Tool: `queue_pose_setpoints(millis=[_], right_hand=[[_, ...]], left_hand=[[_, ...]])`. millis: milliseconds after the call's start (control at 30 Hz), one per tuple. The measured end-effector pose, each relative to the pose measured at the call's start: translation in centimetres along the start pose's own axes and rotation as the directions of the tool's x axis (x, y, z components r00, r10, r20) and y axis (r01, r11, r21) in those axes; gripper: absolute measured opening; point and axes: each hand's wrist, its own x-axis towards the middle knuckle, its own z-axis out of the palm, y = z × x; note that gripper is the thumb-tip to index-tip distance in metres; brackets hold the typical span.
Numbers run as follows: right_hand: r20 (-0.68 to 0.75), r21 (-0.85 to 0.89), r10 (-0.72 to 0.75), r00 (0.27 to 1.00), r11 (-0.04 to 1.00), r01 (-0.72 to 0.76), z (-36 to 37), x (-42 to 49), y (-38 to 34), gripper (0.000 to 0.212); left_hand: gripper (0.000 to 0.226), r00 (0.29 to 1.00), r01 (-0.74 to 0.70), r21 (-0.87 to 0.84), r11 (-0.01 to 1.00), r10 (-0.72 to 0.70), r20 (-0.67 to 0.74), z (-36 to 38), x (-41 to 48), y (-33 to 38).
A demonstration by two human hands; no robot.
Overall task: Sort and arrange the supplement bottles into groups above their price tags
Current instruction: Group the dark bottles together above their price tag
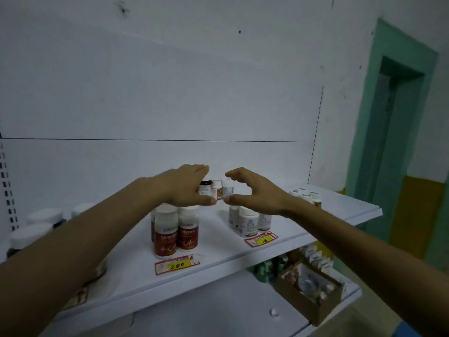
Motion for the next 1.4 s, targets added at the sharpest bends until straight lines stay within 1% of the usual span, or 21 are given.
queue_pose_setpoints(millis=[100, 200, 367, 500, 633, 767, 867, 967, 1033, 1167, 1267, 1300, 1333, 1367, 1400], right_hand=[[0.11, -0.102, -0.017, 0.994, 0.994, 0.028, 0.5, 4.2, 0.6, 0.057], [0.186, -0.147, -0.014, 0.982, 0.988, 0.041, 1.8, 8.5, 1.2, 0.054], [0.215, -0.207, -0.022, 0.976, 0.976, 0.068, 4.4, 14.3, 2.5, 0.048], [0.24, -0.288, -0.032, 0.97, 0.952, 0.102, 6.7, 19.0, 3.5, 0.043], [0.254, -0.356, -0.059, 0.965, 0.922, 0.151, 9.6, 23.4, 4.5, 0.044], [0.325, -0.444, -0.089, 0.942, 0.865, 0.235, 12.9, 26.5, 4.7, 0.049], [0.399, -0.509, -0.149, 0.905, 0.785, 0.353, 14.9, 28.0, 4.9, 0.054], [0.498, -0.601, -0.18, 0.848, 0.633, 0.488, 16.4, 28.9, 5.4, 0.059], [0.536, -0.635, -0.219, 0.816, 0.533, 0.56, 17.3, 29.3, 5.8, 0.055], [0.554, -0.694, -0.288, 0.781, 0.358, 0.625, 18.1, 30.1, 6.0, 0.044], [0.573, -0.719, -0.348, 0.742, 0.222, 0.659, 18.2, 30.4, 5.7, 0.045], [0.568, -0.716, -0.378, 0.731, 0.21, 0.665, 18.1, 30.4, 5.7, 0.047], [0.553, -0.71, -0.409, 0.726, 0.227, 0.667, 17.9, 30.5, 5.6, 0.051], [0.524, -0.697, -0.432, 0.734, 0.279, 0.661, 17.6, 30.5, 5.4, 0.054], [0.486, -0.675, -0.435, 0.758, 0.364, 0.642, 16.9, 30.4, 5.1, 0.058]], left_hand=[[0.088, 0.995, 0.095, 0.005, 0.995, -0.095, 0.03, -0.1, 1.4, -3.3], [0.087, 0.985, 0.155, 0.03, 0.987, -0.157, 0.074, 0.6, 2.5, -6.2], [0.077, 0.975, 0.193, 0.007, 0.981, -0.192, 0.11, 2.4, 3.3, -10.2], [0.07, 0.968, 0.219, 0.013, 0.976, -0.219, 0.122, 2.9, 3.2, -12.6], [0.065, 0.959, 0.249, 0.031, 0.968, -0.251, 0.133, 3.0, 3.0, -14.0], [0.065, 0.949, 0.282, 0.054, 0.958, -0.287, 0.133, 3.2, 2.7, -14.6], [0.067, 0.938, 0.311, 0.069, 0.948, -0.318, 0.138, 3.4, 2.8, -14.7], [0.067, 0.923, 0.341, 0.074, 0.937, -0.349, 0.161, 3.8, 3.2, -14.5], [0.067, 0.918, 0.353, 0.079, 0.932, -0.361, 0.165, 4.1, 3.7, -14.4], [0.068, 0.91, 0.374, 0.074, 0.925, -0.381, 0.165, 4.5, 4.9, -14.2], [0.067, 0.908, 0.385, 0.063, 0.921, -0.39, 0.151, 4.4, 5.6, -13.6], [0.067, 0.91, 0.387, 0.063, 0.92, -0.392, 0.138, 4.3, 5.7, -13.5], [0.066, 0.91, 0.389, 0.065, 0.919, -0.395, 0.128, 4.2, 5.9, -13.3], [0.066, 0.909, 0.394, 0.068, 0.917, -0.399, 0.116, 4.1, 6.0, -13.2], [0.067, 0.909, 0.4, 0.07, 0.914, -0.406, 0.097, 3.9, 6.0, -13.0]])
